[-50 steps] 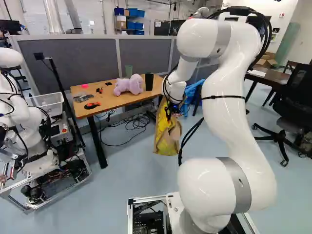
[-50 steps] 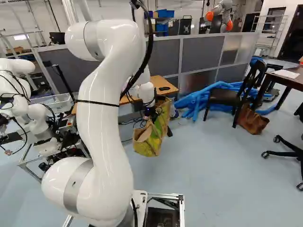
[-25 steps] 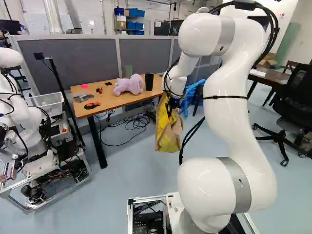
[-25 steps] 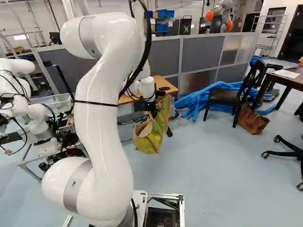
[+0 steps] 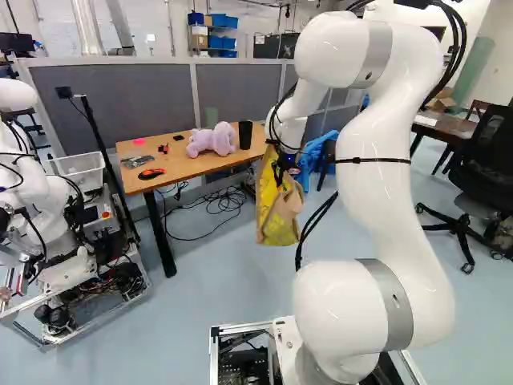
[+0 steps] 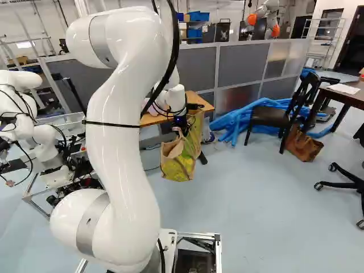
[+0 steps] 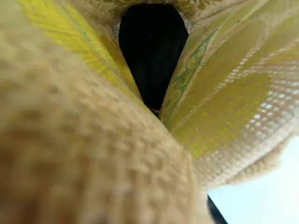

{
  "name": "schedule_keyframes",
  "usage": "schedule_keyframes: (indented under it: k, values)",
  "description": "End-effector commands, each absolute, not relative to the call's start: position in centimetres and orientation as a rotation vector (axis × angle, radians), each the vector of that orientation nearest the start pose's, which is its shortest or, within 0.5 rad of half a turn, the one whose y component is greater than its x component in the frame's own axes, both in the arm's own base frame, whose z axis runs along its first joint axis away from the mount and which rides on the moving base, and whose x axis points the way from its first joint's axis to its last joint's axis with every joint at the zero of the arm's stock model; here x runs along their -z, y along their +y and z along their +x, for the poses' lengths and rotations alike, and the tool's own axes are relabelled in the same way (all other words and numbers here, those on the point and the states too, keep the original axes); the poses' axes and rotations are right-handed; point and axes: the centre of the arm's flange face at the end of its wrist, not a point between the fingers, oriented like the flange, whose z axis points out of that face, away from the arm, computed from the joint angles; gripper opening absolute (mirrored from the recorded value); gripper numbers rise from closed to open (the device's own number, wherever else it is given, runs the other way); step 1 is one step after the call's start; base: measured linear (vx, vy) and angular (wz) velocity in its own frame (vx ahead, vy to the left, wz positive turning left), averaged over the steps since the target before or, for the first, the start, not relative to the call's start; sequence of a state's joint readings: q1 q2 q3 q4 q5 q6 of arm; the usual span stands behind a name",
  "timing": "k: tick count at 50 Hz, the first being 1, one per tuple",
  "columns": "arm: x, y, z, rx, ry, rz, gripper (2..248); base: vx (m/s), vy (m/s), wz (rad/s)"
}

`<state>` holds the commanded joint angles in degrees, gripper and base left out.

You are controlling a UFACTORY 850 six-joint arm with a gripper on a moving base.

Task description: Pick up the bag on the ground and place it on the table

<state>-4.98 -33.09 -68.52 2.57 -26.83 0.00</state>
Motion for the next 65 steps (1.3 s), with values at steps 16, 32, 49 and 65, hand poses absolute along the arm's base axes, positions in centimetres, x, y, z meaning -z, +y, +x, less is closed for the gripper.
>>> schedule_keyframes:
  k: [16, 32, 49, 65]
  values:
    - [-36.5, -4.9, 59.9, 0.199, 0.171, -3.118, 23, 0.000, 0.000, 0.000]
    - [-38.8, -4.7, 60.0, 0.153, 0.158, -3.122, 23, 0.000, 0.000, 0.000]
    - [-41.4, -4.6, 59.6, 0.099, 0.153, -3.122, 23, 0.000, 0.000, 0.000]
    - [-43.9, -4.4, 59.1, 0.077, 0.149, -3.121, 23, 0.000, 0.000, 0.000]
